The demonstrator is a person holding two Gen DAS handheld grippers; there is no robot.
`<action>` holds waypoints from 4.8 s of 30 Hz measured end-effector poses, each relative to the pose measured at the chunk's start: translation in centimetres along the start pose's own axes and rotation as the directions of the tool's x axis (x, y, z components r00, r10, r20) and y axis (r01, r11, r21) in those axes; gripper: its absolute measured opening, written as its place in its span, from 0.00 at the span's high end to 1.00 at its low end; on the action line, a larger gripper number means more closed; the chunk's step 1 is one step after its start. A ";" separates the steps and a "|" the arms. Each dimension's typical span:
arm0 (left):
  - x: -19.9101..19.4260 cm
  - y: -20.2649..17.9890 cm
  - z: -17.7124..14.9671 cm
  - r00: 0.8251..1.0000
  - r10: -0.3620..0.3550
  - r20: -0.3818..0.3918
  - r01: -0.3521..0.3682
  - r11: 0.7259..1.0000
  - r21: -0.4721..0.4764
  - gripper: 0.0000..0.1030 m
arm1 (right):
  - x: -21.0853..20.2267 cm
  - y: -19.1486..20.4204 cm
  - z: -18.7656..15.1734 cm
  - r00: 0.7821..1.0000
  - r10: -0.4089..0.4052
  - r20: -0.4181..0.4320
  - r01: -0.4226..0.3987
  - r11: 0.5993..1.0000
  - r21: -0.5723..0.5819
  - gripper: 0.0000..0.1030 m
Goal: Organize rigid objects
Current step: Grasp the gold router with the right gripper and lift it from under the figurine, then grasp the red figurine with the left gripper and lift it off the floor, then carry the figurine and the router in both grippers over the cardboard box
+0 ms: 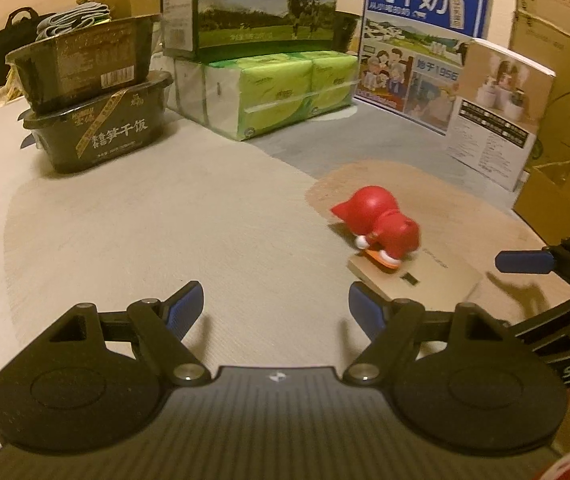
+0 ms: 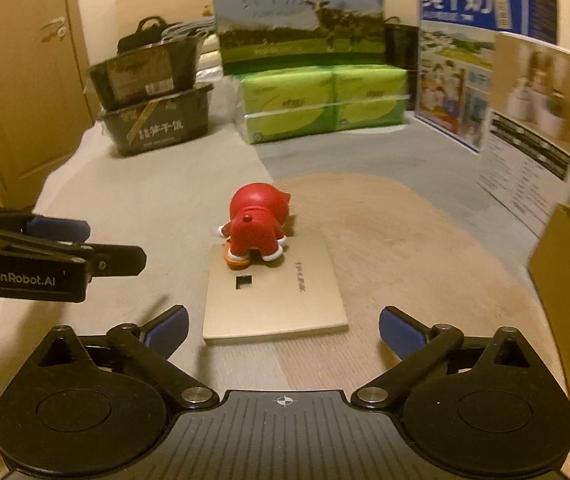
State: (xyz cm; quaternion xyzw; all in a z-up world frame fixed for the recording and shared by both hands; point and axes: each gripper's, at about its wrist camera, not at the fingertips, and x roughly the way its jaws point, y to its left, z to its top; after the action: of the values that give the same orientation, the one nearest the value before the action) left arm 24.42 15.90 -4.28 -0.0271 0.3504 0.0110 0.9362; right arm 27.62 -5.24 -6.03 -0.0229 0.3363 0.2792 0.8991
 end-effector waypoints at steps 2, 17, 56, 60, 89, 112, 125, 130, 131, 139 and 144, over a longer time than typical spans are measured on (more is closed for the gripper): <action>0.4 0.4 0.0 1.000 0.001 0.000 -0.001 1.000 -0.009 0.25 | 1.2 0.1 0.1 1.000 0.001 -0.013 -0.001 1.000 -0.020 0.01; 1.6 0.8 -0.6 1.000 -0.022 0.004 0.022 0.999 -0.045 0.25 | 4.3 0.5 1.2 1.000 0.002 -0.015 -0.003 0.996 -0.093 0.15; 7.9 -8.0 3.2 0.966 -0.253 -0.047 0.247 0.860 0.446 0.33 | -4.2 -6.5 -3.5 0.991 -0.132 0.004 0.131 0.988 0.081 0.15; 6.0 -8.0 2.3 0.969 -0.240 -0.063 0.246 0.896 0.369 0.36 | -5.0 -6.1 -3.6 0.991 -0.134 0.005 0.133 0.987 0.087 0.15; 0.8 -10.4 -2.9 0.985 -0.173 -0.014 0.171 0.949 0.266 0.37 | -8.9 -4.7 -7.6 0.985 -0.169 -0.039 0.172 0.977 0.127 0.15; -8.7 -11.4 -6.7 0.996 -0.085 -0.039 0.089 0.992 0.090 0.38 | -15.8 -2.7 -8.9 0.980 -0.196 -0.040 0.200 0.969 0.143 0.15; -14.8 -14.8 -9.1 0.995 -0.094 -0.040 0.097 0.993 0.073 0.38 | -23.2 -1.9 -11.2 0.978 -0.204 -0.046 0.209 0.958 0.198 0.15; -16.2 -16.6 -9.4 0.994 -0.100 -0.039 0.102 0.992 0.071 0.38 | -25.9 -2.3 -12.0 0.975 -0.221 -0.038 0.224 0.950 0.217 0.15; -16.4 -17.0 -9.4 0.994 -0.101 -0.039 0.103 0.992 0.070 0.38 | -26.4 -2.4 -12.0 0.974 -0.223 -0.036 0.225 0.949 0.219 0.15; -18.4 -20.8 -9.8 0.988 -0.150 -0.045 0.153 0.986 0.068 0.38 | -30.5 -3.9 -13.7 0.966 -0.258 -0.016 0.255 0.941 0.223 0.15; -19.2 -23.2 -9.6 0.982 -0.184 -0.043 0.187 0.980 0.064 0.38 | -32.3 -5.7 -14.6 0.960 -0.280 -0.014 0.276 0.935 0.222 0.15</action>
State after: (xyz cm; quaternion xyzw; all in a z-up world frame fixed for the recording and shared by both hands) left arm 4.56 -7.88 2.08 -0.0279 0.3636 -0.0887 0.9269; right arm 2.00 -29.04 1.82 0.0325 0.3509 0.1103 0.9293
